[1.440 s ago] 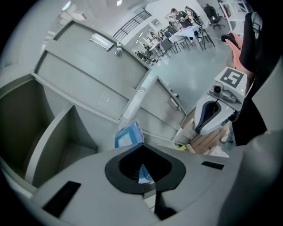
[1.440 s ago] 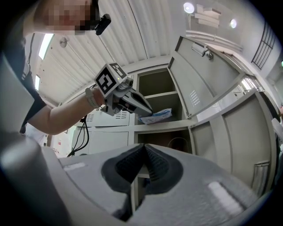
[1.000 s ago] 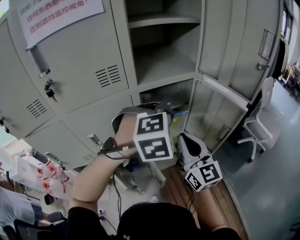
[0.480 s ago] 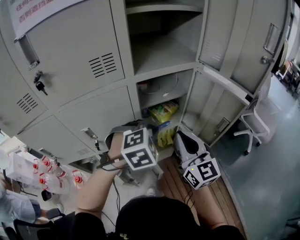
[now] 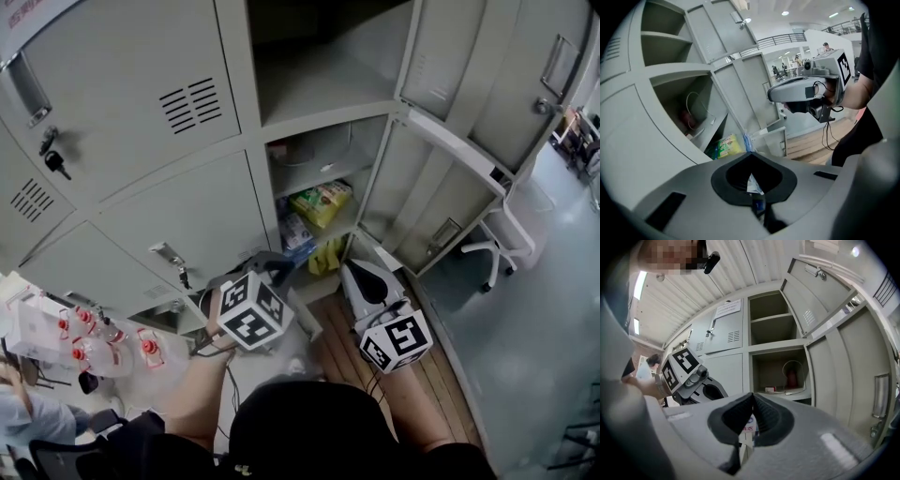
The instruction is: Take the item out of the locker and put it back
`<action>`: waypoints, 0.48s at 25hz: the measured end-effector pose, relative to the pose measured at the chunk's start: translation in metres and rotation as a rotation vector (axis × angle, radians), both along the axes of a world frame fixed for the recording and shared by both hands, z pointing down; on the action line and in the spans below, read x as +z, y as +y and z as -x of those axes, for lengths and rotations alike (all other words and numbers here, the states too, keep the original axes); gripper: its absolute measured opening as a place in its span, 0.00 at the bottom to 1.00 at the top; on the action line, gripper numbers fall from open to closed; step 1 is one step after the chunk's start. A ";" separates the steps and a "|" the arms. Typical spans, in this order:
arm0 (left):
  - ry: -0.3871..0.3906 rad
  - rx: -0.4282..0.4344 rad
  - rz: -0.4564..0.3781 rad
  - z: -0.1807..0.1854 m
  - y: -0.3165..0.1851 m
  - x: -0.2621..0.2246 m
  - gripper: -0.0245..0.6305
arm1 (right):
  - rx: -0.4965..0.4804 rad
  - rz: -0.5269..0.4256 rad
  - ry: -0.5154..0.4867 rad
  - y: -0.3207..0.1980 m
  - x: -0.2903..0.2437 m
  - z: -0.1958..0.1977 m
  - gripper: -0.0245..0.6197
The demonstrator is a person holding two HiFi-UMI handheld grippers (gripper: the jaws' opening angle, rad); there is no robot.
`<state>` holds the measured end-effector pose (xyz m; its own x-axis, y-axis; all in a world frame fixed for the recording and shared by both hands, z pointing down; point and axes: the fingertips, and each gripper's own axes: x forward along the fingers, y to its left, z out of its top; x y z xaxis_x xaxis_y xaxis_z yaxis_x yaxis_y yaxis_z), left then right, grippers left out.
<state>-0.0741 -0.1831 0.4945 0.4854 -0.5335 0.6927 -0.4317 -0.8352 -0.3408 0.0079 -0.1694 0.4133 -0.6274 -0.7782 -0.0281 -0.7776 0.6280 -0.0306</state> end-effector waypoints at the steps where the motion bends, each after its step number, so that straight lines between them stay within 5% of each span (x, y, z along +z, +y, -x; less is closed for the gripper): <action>1: 0.018 -0.018 0.014 0.004 0.001 0.006 0.05 | -0.001 0.008 0.002 0.000 0.004 0.000 0.04; 12: 0.234 -0.186 0.088 0.037 0.015 0.053 0.05 | 0.000 0.101 0.026 0.006 0.048 0.001 0.04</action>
<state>-0.1112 -0.1683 0.5471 0.5366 -0.5714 0.6209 -0.6385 -0.7561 -0.1439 0.0073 -0.1639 0.4615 -0.6267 -0.7764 0.0669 -0.7791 0.6225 -0.0741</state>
